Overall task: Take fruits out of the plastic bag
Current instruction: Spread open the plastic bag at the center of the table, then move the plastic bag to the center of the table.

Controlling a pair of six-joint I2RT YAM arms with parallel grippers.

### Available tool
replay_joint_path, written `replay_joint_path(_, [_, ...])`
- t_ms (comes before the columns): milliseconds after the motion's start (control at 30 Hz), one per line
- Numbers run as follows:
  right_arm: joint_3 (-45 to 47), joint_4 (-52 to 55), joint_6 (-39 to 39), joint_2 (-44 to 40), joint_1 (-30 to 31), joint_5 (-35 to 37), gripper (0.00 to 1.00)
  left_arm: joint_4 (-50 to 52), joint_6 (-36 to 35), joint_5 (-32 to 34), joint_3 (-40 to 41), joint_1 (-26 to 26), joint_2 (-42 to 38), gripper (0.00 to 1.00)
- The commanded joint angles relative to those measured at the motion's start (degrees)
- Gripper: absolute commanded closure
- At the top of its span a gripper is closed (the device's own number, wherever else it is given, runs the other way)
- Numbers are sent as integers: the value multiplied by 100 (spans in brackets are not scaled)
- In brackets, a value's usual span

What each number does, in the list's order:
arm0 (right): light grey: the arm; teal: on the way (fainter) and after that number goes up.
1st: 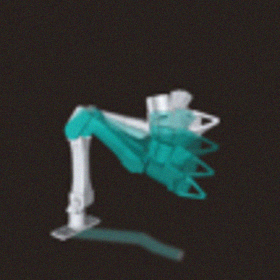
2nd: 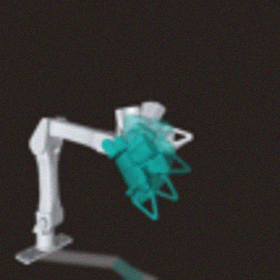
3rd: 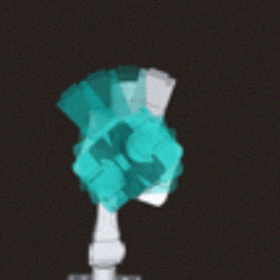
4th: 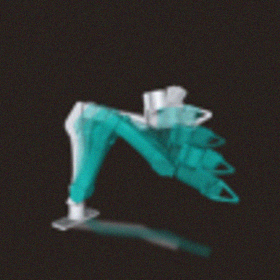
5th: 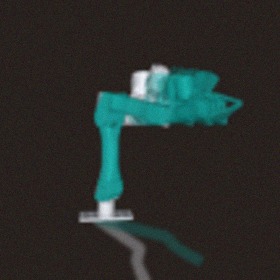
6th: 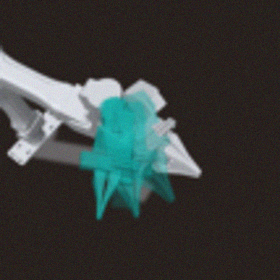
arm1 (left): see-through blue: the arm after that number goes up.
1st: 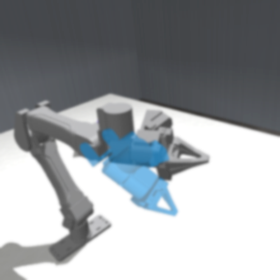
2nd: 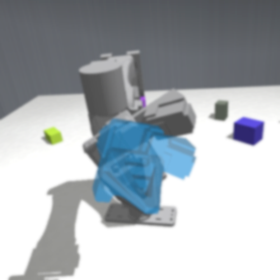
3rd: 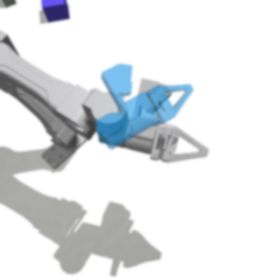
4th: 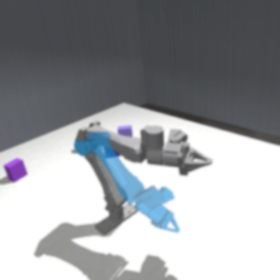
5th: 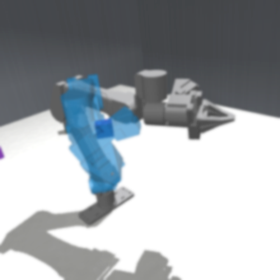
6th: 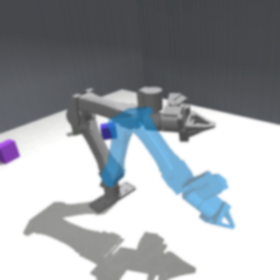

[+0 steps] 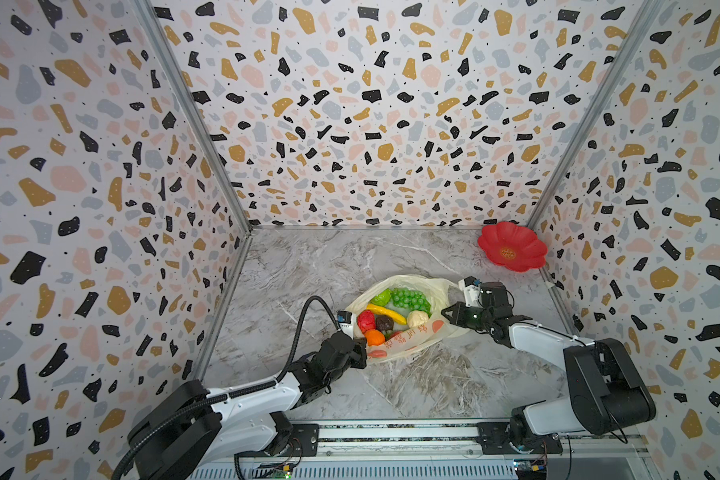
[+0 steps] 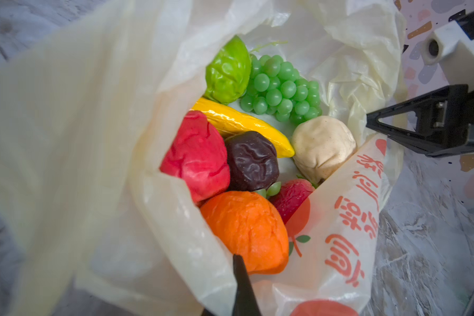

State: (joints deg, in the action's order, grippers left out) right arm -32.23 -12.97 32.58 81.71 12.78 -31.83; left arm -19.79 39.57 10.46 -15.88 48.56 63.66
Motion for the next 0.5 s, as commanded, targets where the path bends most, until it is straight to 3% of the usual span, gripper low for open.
replay_joint_path(0, [214,-909,372,-51,-183,-843,100,-327,208,272,163,-8,-105,96])
replay_joint_path(467, [788,-4,88,-299,297,788,100,-29,319,360,254,-179,142,96])
